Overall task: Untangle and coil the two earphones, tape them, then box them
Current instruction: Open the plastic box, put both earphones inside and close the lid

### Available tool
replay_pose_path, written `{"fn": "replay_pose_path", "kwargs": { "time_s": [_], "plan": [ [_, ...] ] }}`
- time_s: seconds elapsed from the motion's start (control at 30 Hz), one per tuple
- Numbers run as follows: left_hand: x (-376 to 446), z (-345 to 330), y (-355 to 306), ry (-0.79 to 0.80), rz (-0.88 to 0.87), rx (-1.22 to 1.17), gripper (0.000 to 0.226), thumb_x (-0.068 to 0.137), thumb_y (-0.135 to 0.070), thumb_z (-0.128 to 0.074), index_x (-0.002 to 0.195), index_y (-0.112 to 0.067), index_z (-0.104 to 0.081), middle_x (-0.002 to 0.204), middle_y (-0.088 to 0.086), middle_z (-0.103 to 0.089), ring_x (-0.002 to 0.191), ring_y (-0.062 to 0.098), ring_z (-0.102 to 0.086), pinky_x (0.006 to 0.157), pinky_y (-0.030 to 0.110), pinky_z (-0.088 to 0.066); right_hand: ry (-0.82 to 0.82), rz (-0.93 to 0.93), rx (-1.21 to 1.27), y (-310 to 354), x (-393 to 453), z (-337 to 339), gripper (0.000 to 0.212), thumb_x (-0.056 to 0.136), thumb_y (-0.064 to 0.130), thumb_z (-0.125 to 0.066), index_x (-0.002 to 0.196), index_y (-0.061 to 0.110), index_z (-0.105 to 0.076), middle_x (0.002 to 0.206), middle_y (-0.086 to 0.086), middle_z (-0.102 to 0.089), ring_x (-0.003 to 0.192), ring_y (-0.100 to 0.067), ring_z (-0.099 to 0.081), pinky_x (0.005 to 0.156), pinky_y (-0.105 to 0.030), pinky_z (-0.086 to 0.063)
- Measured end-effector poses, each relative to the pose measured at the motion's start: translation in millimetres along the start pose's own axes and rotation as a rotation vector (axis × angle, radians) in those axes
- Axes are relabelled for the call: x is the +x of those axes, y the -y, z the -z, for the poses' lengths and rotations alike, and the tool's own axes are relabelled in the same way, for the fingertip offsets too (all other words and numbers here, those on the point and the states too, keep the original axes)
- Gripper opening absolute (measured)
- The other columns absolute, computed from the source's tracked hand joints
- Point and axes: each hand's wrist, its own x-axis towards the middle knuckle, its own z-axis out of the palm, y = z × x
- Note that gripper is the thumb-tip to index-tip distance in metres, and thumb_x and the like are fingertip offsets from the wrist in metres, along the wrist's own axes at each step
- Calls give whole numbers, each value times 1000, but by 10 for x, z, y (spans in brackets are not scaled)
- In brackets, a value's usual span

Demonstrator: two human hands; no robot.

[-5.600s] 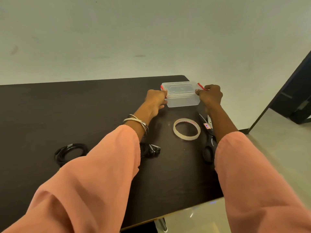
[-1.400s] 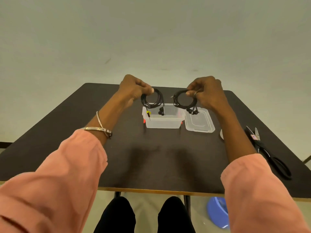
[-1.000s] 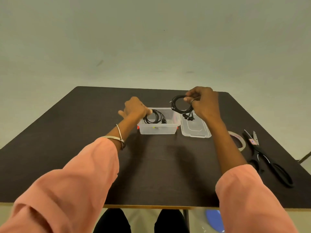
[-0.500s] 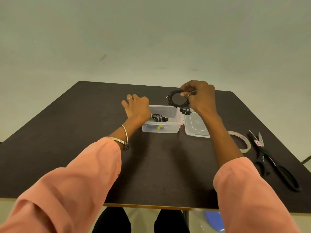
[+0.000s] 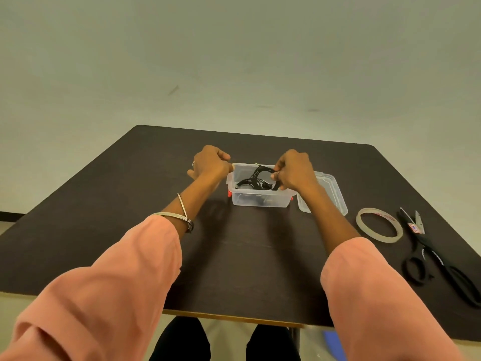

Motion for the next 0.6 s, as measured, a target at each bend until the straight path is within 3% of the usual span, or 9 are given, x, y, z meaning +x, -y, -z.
{"fn": "replay_pose_path", "kwargs": {
  "time_s": [0.13, 0.27, 0.5, 0.6],
  "plan": [
    [-7, -28, 35, -16, -19, 21, 12, 81, -15, -75, 92, -18, -71, 103, 4, -69, 102, 22, -58, 99, 45, -33, -115, 117, -394, 19, -12, 1, 19, 87, 15, -67, 101, 3, -64, 100, -17, -66, 91, -35, -64, 79, -40, -51],
    [-5, -25, 65, -26, -28, 38, 12, 81, -17, -76, 92, -19, -72, 101, 3, -69, 103, 22, -58, 94, 42, -33, -108, 174, -614, -51, 4, -30, 23, 88, 21, -67, 106, 6, -65, 104, -15, -67, 102, -30, -58, 87, -37, -48],
    [3, -10, 82, -11, -9, 44, 10, 82, -21, -75, 90, -18, -72, 101, 4, -69, 102, 22, -57, 95, 45, -32, -50, 268, -768, -113, 78, -40, 24, 87, 23, -68, 110, 14, -67, 116, -12, -60, 113, -28, -50, 95, -40, -42],
    [-4, -14, 79, -15, -16, 56, 11, 82, -21, -74, 92, -18, -72, 102, 5, -69, 103, 22, -58, 95, 45, -31, -27, 234, -695, -113, 84, -31, 31, 83, 31, -73, 108, 13, -67, 113, -12, -63, 109, -29, -55, 93, -40, -45]
  ]
}}
